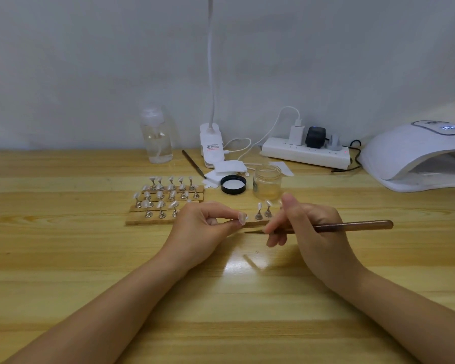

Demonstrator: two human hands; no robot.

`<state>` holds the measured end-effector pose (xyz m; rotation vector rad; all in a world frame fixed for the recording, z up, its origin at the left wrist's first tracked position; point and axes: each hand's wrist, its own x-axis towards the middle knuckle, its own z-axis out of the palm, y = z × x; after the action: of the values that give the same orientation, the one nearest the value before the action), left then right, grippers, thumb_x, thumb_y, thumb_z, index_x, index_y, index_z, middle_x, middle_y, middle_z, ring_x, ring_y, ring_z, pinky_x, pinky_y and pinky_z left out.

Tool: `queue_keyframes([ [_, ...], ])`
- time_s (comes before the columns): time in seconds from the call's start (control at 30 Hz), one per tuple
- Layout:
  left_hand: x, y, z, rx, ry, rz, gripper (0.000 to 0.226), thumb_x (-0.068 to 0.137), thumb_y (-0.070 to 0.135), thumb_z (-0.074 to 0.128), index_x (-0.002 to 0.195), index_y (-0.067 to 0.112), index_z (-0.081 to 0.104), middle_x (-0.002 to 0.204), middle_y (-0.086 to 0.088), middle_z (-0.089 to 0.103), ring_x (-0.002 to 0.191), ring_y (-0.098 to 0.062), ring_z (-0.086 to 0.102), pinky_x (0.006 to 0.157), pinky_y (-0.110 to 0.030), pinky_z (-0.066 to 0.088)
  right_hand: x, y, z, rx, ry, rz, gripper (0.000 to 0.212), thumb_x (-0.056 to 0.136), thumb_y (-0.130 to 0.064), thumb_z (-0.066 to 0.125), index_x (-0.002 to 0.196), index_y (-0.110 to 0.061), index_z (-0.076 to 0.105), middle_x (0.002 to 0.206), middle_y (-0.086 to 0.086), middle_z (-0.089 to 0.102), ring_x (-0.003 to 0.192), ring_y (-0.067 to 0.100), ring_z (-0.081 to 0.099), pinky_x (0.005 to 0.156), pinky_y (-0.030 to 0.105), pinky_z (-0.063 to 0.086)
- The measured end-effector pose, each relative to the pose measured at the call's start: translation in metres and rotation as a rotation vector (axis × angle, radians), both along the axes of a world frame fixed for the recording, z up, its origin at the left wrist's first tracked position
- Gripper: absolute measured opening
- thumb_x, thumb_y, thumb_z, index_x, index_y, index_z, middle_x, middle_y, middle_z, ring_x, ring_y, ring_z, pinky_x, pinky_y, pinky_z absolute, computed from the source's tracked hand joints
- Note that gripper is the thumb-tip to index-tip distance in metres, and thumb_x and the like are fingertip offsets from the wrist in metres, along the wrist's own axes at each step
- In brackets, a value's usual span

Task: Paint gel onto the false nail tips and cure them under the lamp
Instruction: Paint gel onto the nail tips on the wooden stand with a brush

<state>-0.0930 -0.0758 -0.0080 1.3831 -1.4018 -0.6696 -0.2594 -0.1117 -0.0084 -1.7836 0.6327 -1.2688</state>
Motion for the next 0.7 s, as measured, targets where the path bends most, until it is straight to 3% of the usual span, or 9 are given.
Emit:
queue_keyframes([
  [0.13, 0.0001, -0.0004, -0.0001, 0.003, -0.017, -0.007, 0.014, 0.073, 0.011, 0.074, 0.074, 0.025, 0.073, 0.083, -0.004, 0.069, 0.047, -0.003, 0.034, 0.05, -0.01, 0.03, 0.0007, -0.0018, -0.0007, -0.035, 0.047, -0.031, 0.036, 0.09, -0.036, 0.046, 0.071, -0.016, 0.069, 0.063, 0.006, 0.068, 0.06, 0.008, 0.064, 0.06, 0.014, 0.048],
  [0.23, 0.0006, -0.0008, -0.0006, 0.012, -0.032, -0.003, 0.016, 0.073, 0.011, 0.074, 0.073, 0.027, 0.074, 0.082, 0.002, 0.069, 0.058, -0.023, 0.041, 0.054, -0.011, 0.034, 0.0004, 0.0, -0.0001, 0.012, 0.023, -0.002, 0.043, 0.086, -0.047, 0.05, 0.064, -0.016, 0.068, 0.056, 0.008, 0.065, 0.053, 0.008, 0.062, 0.056, 0.014, 0.047],
  [0.33, 0.0008, -0.0012, -0.0016, 0.028, -0.029, 0.002, 0.016, 0.074, 0.01, 0.073, 0.074, 0.026, 0.074, 0.081, 0.002, 0.069, 0.074, -0.038, 0.053, 0.059, -0.016, 0.036, 0.001, -0.0011, -0.0006, -0.058, 0.038, -0.038, 0.037, 0.089, -0.041, 0.047, 0.072, -0.018, 0.069, 0.063, 0.003, 0.068, 0.062, 0.003, 0.064, 0.059, 0.008, 0.044],
  [0.5, 0.0001, -0.0008, 0.0006, 0.082, -0.032, 0.013, 0.011, 0.075, 0.01, 0.072, 0.078, 0.02, 0.074, 0.085, 0.002, 0.069, 0.083, -0.018, 0.063, 0.064, -0.01, 0.043, 0.0005, -0.0012, -0.0029, -0.025, 0.021, -0.02, 0.042, 0.085, -0.046, 0.044, 0.065, -0.018, 0.068, 0.059, 0.004, 0.067, 0.054, 0.007, 0.062, 0.057, 0.014, 0.047],
  [0.6, -0.0002, 0.0006, 0.0013, 0.088, -0.018, 0.002, 0.012, 0.075, 0.009, 0.072, 0.078, 0.02, 0.074, 0.085, 0.001, 0.068, 0.077, -0.03, 0.063, 0.056, -0.016, 0.047, 0.001, -0.003, -0.0028, -0.082, 0.048, -0.026, 0.038, 0.086, -0.043, 0.042, 0.072, -0.021, 0.069, 0.065, 0.002, 0.069, 0.06, 0.006, 0.064, 0.06, 0.014, 0.048],
  [0.7, 0.0002, 0.0005, 0.0009, 0.103, -0.022, 0.001, 0.011, 0.075, 0.01, 0.072, 0.077, 0.02, 0.074, 0.085, 0.001, 0.067, 0.075, -0.035, 0.064, 0.056, -0.022, 0.05, 0.001, -0.0028, -0.0035, -0.04, 0.032, 0.001, 0.043, 0.084, -0.045, 0.043, 0.064, -0.017, 0.068, 0.058, 0.006, 0.066, 0.052, 0.007, 0.061, 0.056, 0.013, 0.046],
])
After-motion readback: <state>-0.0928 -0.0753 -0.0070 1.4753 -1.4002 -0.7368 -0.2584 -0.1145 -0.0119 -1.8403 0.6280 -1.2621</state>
